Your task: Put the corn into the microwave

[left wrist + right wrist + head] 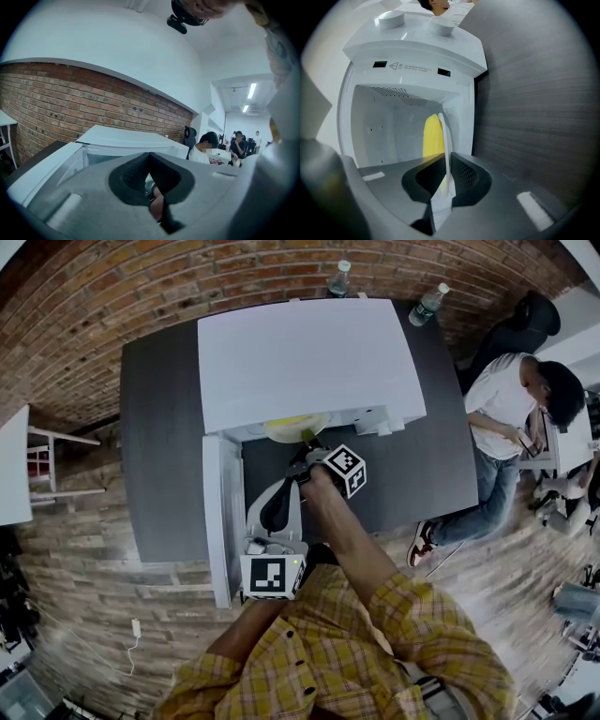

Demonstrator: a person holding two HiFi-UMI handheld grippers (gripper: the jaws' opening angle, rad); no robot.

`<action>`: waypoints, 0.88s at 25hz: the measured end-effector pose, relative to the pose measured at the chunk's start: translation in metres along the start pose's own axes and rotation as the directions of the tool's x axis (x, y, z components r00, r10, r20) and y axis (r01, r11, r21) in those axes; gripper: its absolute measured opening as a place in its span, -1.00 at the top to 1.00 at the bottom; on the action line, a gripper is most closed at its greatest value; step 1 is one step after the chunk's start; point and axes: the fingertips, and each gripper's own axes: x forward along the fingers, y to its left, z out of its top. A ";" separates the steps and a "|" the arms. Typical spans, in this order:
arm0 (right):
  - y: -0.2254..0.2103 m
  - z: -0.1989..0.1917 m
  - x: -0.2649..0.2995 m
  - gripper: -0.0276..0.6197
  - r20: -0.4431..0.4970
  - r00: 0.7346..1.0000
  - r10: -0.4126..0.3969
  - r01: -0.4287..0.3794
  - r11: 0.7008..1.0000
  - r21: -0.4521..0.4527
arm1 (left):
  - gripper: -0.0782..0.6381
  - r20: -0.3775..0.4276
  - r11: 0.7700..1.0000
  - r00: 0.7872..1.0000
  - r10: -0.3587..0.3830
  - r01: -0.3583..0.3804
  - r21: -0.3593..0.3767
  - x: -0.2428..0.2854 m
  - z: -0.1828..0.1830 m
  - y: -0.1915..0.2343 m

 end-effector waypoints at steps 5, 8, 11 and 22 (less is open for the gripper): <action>0.001 0.002 0.006 0.85 0.014 1.000 -0.023 0.023 1.000 0.008 | 0.79 0.003 1.000 1.000 0.003 -0.003 -0.018 0.000 -0.001 0.004; 0.001 0.003 0.009 0.86 0.021 0.999 -0.031 0.031 0.999 0.014 | 0.79 -0.004 1.000 1.000 0.004 -0.004 -0.020 0.001 -0.004 0.004; 0.001 0.005 0.013 0.85 0.031 0.999 -0.041 0.040 0.999 0.017 | 0.79 -0.014 1.000 1.000 0.002 -0.003 -0.018 0.001 -0.005 0.005; 0.010 0.000 0.021 0.53 0.002 0.999 -0.043 0.042 0.999 0.024 | 0.79 -0.017 0.999 1.000 -0.010 0.009 -0.040 0.001 -0.010 0.016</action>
